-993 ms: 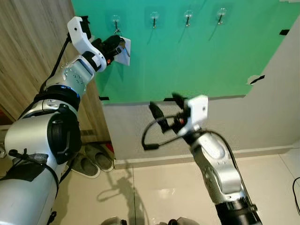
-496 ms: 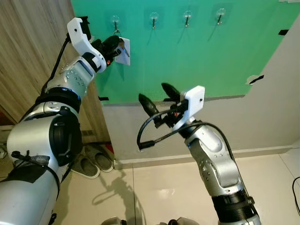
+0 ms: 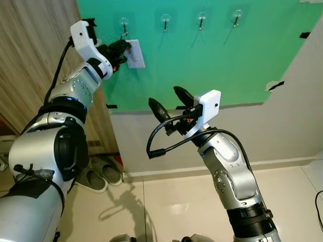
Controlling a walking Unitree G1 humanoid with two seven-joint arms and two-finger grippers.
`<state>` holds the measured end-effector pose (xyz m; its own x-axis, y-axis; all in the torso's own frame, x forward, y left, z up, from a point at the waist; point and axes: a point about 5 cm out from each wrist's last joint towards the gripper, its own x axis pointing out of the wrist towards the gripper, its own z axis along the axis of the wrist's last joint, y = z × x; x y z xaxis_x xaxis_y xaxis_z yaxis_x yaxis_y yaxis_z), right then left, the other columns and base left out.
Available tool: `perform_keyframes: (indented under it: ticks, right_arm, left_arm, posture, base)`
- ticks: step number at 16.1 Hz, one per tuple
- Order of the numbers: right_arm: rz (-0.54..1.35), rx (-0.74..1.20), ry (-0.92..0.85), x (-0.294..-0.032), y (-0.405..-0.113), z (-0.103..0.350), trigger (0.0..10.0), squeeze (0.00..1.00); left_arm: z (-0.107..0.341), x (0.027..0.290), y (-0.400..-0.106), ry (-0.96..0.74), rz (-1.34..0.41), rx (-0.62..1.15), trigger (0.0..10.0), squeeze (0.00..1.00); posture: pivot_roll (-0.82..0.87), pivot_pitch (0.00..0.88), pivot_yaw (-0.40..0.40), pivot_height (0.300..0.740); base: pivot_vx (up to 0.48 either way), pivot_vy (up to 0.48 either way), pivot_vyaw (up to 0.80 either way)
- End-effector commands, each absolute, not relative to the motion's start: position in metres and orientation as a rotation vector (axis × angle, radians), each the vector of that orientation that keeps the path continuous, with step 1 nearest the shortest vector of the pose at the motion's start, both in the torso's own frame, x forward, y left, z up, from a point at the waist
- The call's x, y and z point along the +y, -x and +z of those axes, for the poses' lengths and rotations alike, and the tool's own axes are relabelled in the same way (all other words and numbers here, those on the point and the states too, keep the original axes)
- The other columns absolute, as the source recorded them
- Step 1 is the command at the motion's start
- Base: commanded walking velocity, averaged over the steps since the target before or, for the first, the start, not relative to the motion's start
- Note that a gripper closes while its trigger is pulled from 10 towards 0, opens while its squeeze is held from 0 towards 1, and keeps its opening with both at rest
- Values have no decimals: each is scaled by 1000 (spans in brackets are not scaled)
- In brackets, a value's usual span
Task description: Hang keys on a hook
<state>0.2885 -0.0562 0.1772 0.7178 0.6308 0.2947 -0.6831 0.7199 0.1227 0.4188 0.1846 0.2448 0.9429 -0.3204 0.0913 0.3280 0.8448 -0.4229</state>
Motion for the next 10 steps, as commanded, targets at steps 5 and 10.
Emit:
perform_keyframes:
  ticks: [5, 10]
  right_arm:
    - [721, -193, -254, -58, -287, 169, 10000, 0]
    - [750, -176, -254, -54, -288, 167, 10000, 0]
  left_arm:
    - [219, 203, -410, 397, -339, 30, 10000, 1000]
    - [205, 208, -406, 303, -261, 14, 10000, 1000]
  posture:
    - [-96, 23, 8, 740]
    - [-75, 16, -4, 740]
  base:
    - [0, 0, 0]
    - [0, 0, 0]
